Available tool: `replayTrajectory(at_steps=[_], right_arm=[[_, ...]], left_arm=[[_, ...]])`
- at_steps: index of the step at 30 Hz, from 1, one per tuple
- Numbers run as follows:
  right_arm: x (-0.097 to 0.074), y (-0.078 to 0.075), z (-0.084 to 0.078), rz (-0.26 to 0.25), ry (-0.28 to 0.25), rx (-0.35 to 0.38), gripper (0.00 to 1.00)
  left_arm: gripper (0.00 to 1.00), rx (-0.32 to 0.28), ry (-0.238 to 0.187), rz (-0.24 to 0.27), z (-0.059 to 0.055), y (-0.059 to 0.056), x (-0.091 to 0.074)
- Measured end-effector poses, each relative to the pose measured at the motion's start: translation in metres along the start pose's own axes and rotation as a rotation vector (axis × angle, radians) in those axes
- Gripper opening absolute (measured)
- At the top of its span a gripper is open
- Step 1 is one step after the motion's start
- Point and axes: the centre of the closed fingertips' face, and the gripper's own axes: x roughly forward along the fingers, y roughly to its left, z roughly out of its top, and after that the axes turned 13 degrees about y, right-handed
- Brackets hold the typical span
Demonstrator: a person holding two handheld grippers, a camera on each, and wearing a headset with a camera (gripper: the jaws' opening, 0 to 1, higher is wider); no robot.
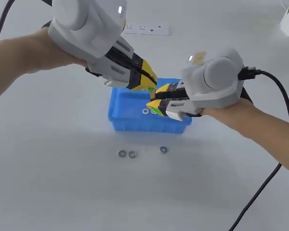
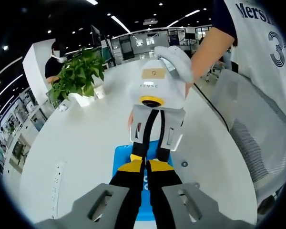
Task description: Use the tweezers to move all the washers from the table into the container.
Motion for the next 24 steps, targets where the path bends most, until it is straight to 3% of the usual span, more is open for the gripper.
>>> replayTrajectory(at_steps=[6, 15, 24], right_arm=[[-0.012, 0.0, 0.0, -0.017, -0.023, 0.006, 0.16], [-0.034, 0.01, 0.016, -0.028, -0.076, -0.005, 0.16], [-0.053, 0.024, 0.02, -0.043, -0.098, -0.018, 0.16]], left_arm=[[0.06, 0.025, 0.005, 0.009, 0.008, -0.004, -0.01], [0.06, 0.066, -0.003, 0.009, 0.026, -0.014, -0.024], [0.06, 0.093, -0.004, -0.002, 0.04, -0.031, -0.036]])
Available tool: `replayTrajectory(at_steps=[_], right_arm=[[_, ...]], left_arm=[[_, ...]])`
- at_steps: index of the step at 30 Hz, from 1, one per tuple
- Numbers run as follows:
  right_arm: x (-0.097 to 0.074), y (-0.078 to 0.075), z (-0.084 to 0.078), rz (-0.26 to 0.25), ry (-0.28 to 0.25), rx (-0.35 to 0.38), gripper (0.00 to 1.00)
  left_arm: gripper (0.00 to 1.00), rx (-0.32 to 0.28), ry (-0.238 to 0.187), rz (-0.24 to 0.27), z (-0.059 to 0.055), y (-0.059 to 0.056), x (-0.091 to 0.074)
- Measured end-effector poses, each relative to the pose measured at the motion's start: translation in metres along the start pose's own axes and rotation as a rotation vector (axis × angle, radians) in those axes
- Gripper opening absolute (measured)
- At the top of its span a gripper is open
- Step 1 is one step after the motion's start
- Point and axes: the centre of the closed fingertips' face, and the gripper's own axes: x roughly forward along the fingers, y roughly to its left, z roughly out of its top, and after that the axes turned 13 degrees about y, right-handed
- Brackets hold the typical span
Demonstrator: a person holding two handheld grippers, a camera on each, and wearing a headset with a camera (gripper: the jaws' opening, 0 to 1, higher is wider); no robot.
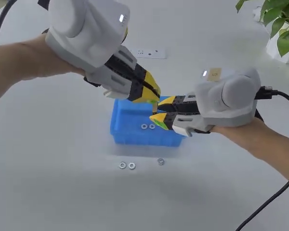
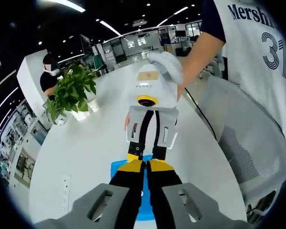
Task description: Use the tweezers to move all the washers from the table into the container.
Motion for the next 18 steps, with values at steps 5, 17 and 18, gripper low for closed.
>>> replayTrajectory(at_steps=[5, 17, 18], right_arm=[[-0.008, 0.007, -0.001, -0.008, -0.008, -0.011, 0.16], [-0.02, 0.028, -0.007, 0.005, 0.004, -0.033, 0.17], [-0.02, 0.031, -0.009, 0.007, 0.009, -0.04, 0.17]], left_arm=[[0.06, 0.007, -0.008, -0.011, 0.005, -0.01, -0.004], [0.06, 0.003, -0.033, -0.032, 0.009, -0.033, -0.003], [0.06, 0.001, -0.033, -0.035, 0.008, -0.035, -0.003]])
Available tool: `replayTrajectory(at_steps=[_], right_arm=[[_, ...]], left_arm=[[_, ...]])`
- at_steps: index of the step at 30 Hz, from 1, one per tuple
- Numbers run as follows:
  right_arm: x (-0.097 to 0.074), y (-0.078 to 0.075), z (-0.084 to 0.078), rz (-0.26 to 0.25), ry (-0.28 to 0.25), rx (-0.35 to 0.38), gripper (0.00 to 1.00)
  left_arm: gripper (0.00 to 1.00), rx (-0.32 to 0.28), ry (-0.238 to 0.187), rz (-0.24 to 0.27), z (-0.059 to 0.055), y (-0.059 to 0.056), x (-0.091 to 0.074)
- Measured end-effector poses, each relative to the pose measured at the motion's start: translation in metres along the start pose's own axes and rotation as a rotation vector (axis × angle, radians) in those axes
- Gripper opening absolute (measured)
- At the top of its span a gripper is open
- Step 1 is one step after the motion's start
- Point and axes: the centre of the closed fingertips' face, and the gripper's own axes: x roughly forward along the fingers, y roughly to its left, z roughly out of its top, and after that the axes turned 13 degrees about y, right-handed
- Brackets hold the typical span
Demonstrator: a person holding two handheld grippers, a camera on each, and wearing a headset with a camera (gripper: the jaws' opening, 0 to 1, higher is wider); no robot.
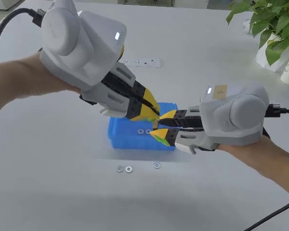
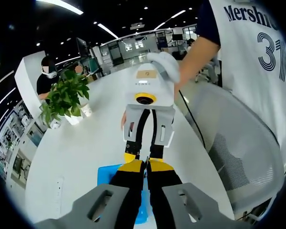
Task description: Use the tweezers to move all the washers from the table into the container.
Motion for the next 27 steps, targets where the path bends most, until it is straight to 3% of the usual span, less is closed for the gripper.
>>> replayTrajectory(at_steps=[17, 27], right_arm=[[0.011, 0.023, -0.023, 0.053, 0.027, 0.035, 0.17], [0.019, 0.027, -0.039, 0.064, 0.044, 0.073, 0.17]], left_arm=[[0.06, -0.062, -0.02, -0.039, -0.012, -0.018, 0.022], [0.06, -0.103, -0.035, -0.036, -0.019, -0.024, 0.036]])
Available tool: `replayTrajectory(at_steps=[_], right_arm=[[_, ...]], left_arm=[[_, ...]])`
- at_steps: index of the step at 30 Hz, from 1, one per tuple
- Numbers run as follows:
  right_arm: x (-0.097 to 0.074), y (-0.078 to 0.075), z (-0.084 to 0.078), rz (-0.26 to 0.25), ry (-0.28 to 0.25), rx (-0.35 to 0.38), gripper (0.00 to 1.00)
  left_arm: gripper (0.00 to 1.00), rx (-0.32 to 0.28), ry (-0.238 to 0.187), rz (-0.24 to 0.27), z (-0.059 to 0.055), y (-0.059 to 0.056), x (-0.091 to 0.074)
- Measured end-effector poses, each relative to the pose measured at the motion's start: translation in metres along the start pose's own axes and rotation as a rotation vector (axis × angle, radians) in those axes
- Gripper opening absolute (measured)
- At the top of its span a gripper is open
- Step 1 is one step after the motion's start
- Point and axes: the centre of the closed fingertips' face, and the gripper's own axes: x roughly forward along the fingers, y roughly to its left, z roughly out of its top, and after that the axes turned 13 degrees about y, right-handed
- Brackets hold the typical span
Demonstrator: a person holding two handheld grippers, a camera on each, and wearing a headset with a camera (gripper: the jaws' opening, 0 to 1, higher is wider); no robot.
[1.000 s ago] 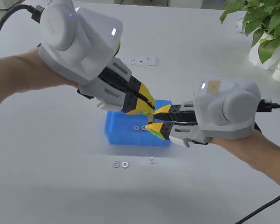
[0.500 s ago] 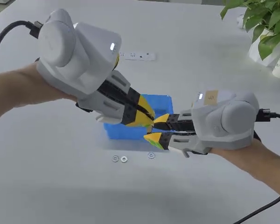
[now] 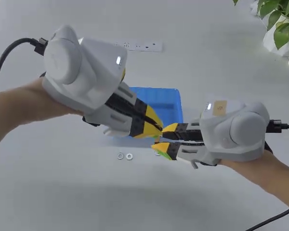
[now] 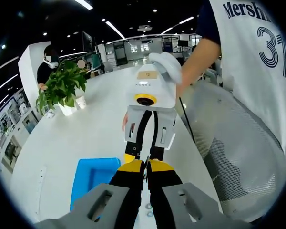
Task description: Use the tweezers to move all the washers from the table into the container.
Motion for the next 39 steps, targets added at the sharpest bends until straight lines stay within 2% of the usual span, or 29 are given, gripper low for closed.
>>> replayTrajectory(at_steps=[13, 21, 23, 39], right_arm=[[0.01, -0.002, -0.013, 0.014, 0.01, 0.051, 0.17], [0.015, -0.003, -0.019, 0.023, 0.013, 0.067, 0.16], [0.016, -0.003, -0.021, 0.033, 0.008, 0.1, 0.16], [0.019, -0.002, -0.023, 0.041, 0.011, 0.099, 0.16]], left_arm=[[0.06, -0.038, -0.014, -0.013, -0.006, 0.001, 0.013], [0.06, -0.056, -0.006, -0.038, -0.011, 0.003, 0.021], [0.06, -0.06, -0.006, -0.04, -0.012, 0.003, 0.022], [0.06, -0.064, 0.003, -0.047, -0.013, 0.004, 0.026]])
